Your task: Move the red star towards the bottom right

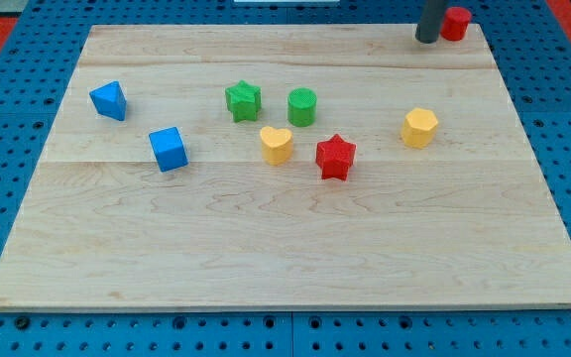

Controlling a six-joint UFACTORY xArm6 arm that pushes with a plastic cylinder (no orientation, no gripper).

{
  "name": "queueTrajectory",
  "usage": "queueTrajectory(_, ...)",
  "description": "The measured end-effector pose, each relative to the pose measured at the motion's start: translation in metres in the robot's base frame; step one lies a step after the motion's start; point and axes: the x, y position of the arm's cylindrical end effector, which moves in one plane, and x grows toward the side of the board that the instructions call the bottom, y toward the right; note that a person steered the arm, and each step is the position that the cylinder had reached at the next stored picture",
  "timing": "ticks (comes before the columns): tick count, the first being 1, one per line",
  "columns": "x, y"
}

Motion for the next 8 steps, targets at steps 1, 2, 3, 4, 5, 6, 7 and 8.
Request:
queueTrajectory(1,0.034,0.001)
queueTrajectory(2,0.073,-0.022)
queueTrajectory(3,0.096,-0.076)
queueTrajectory(4,0.123,-0.116)
queueTrajectory(5,0.163,-0.154)
queueTrajectory(6,0.201,-0.16)
queueTrajectory(7,0.232,-0.161)
queueTrajectory(8,0.259,-0.16)
